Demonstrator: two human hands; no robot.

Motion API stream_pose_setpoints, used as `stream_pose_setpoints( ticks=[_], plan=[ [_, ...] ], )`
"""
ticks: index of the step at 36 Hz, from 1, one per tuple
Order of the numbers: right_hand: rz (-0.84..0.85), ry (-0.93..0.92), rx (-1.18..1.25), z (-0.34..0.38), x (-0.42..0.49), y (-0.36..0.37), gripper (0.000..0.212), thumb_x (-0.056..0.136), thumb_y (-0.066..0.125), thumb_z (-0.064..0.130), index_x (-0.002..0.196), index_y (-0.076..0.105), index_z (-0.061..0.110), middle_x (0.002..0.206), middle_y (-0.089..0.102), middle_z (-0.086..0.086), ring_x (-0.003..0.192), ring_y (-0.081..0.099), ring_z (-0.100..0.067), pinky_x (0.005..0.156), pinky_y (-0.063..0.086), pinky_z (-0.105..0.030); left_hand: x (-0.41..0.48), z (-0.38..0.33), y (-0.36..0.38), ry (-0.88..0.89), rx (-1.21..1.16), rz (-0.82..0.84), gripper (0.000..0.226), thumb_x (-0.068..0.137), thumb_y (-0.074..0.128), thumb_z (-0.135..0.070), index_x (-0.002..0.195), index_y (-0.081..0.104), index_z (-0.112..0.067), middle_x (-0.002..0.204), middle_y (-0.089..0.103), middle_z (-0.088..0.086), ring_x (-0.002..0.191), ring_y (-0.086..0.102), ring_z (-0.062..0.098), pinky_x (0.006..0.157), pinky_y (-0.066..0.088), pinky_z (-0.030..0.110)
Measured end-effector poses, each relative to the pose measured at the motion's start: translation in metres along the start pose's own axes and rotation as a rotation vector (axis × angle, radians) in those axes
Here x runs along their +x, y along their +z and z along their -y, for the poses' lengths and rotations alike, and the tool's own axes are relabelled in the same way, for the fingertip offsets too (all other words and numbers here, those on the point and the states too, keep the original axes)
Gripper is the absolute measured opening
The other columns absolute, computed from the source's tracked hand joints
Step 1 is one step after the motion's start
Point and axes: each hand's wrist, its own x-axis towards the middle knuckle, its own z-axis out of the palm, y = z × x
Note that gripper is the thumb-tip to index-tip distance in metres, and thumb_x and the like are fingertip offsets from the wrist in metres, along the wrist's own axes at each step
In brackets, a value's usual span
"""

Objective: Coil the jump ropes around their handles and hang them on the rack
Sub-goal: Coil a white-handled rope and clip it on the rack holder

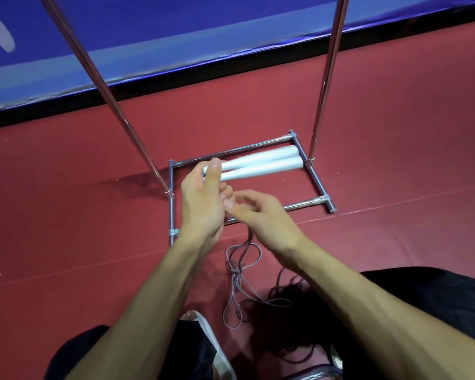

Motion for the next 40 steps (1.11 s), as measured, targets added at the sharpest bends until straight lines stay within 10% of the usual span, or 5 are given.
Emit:
stream_pose_setpoints(
  ticks=[7, 15, 26, 30, 40],
  plan=[
    [-0.057, -0.242, -0.899, 0.018, -0.003, -0.019, 0.017, 0.088, 0.068, 0.039, 0.088, 0.067, 0.023, 0.073, 0.063, 0.003, 0.076, 0.057, -0.022, 0.073, 0.049, -0.035, 0.005, 0.001, -0.010, 0.079, 0.204, -0.032, 0.026, 0.103, 0.043, -0.016, 0.078, 0.048, -0.014, 0.045, 0.027, -0.015, 0.045, 0.026, 0.011, 0.046, 0.034, 0.026],
    [0.060, -0.536, -1.142, 0.035, -0.001, -0.036, 0.008, 0.087, 0.066, 0.028, 0.092, 0.064, 0.023, 0.084, 0.061, 0.004, 0.084, 0.061, -0.029, 0.068, 0.052, -0.044, 0.001, 0.011, -0.027, 0.166, 0.604, 0.103, 0.019, 0.100, 0.048, -0.019, 0.085, 0.058, -0.016, 0.047, 0.048, -0.010, 0.044, 0.045, 0.002, 0.058, 0.046, 0.033],
    [0.211, -0.472, -0.849, 0.052, 0.021, -0.059, 0.010, 0.077, 0.081, 0.022, 0.079, 0.078, 0.013, 0.068, 0.069, 0.004, 0.058, 0.055, 0.000, 0.057, 0.037, -0.014, -0.011, -0.002, -0.038, 0.288, 0.829, 0.412, 0.018, 0.091, 0.044, -0.030, 0.077, 0.056, -0.029, 0.068, 0.060, -0.024, 0.063, 0.053, -0.002, 0.060, 0.036, 0.011],
    [0.301, -0.326, -0.650, 0.051, 0.026, -0.064, 0.006, 0.079, 0.080, 0.015, 0.080, 0.078, 0.010, 0.072, 0.072, -0.012, 0.061, 0.058, -0.017, 0.059, 0.044, -0.031, -0.011, -0.007, -0.043, 0.288, 0.798, 0.490, 0.018, 0.090, 0.045, -0.026, 0.075, 0.054, -0.029, 0.066, 0.057, -0.017, 0.057, 0.046, 0.002, 0.056, 0.034, 0.013],
    [0.397, -0.009, -0.070, 0.030, 0.032, -0.064, 0.008, 0.086, 0.062, 0.003, 0.079, 0.065, 0.001, 0.054, 0.057, -0.002, 0.040, 0.035, -0.008, 0.039, 0.027, -0.016, -0.014, -0.010, -0.038, -0.021, 0.126, 0.480, 0.029, 0.091, 0.054, -0.025, 0.076, 0.053, 0.000, 0.049, 0.045, -0.002, 0.039, 0.029, 0.005, 0.045, 0.040, 0.023]
  ],
)
